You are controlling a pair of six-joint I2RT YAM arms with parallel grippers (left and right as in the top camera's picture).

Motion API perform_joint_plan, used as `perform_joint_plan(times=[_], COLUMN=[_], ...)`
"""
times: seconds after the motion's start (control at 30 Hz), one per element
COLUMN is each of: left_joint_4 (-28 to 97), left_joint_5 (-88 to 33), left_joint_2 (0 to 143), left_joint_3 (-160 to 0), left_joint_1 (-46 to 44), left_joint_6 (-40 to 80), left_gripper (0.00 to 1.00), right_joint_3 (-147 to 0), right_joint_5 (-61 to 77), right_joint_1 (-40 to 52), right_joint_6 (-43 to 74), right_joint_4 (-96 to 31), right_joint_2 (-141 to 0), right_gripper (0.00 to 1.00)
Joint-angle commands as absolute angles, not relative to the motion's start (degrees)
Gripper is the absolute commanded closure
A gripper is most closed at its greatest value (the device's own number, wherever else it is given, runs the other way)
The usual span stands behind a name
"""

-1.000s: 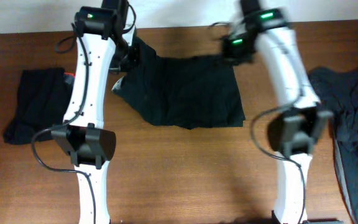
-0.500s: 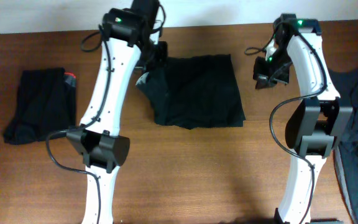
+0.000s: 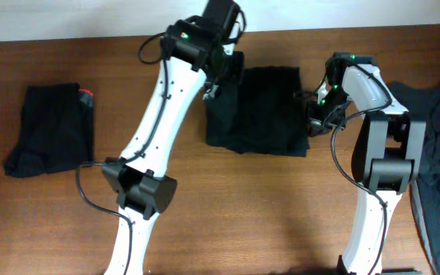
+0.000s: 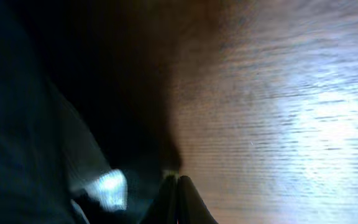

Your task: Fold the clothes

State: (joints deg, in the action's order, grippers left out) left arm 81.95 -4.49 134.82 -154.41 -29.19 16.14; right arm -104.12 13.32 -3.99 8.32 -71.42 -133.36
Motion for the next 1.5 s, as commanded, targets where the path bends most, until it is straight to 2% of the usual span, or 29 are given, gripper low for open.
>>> perform_joint_plan(times=[0.0,0.17,0.47,0.83,1.0,1.13,1.17,1.23,1.47], left_joint_4=[81.34,79.44,73.78,67.02,66.15,63.68,62.83,61.34,58.89], left_joint_5=[-5.19,-4.51,-4.75,-9.34,-9.28,-9.3,-9.3,-9.45,-8.58], left_joint_2=[135.11,135.33,135.44,135.44,136.18,138.19,139.06,140.4,138.98], left_joint_3=[-155.76,-154.45,-148.7,-142.52,-142.52,-142.52,-142.52,-142.52,-145.71], left_joint_1=[-31.31,-33.58,-34.52,-34.59,-35.51,-36.82,-37.17,-37.91,-37.26], left_joint_6=[17.12,17.08,17.15,18.65,18.68,18.87,18.87,18.87,15.55], left_gripper=[0.99,0.95,0.94,0.94,0.9,0.84,0.8,0.64,0.57], right_joint_3=[-100.53,-96.29,-96.07,-104.36,-106.54,-108.12,-108.53,-109.43,-118.63], right_joint_5=[14.79,14.76,14.74,14.5,14.52,14.52,14.52,14.55,16.49], right_joint_1=[-4.1,-4.23,-4.34,-6.92,-8.56,-9.47,-9.78,-10.17,-11.05], right_joint_6=[7.7,7.73,7.7,7.68,7.68,7.68,7.68,7.68,5.58], right_joint_4=[-69.45,-65.8,-65.04,-70.13,-71.24,-72.99,-73.54,-74.72,-83.22], right_joint_2=[-133.64,-133.64,-133.51,-132.44,-132.44,-132.44,-132.44,-132.42,-130.65], right_gripper=[0.96,0.96,0.96,0.96,0.96,0.96,0.96,0.96,0.96])
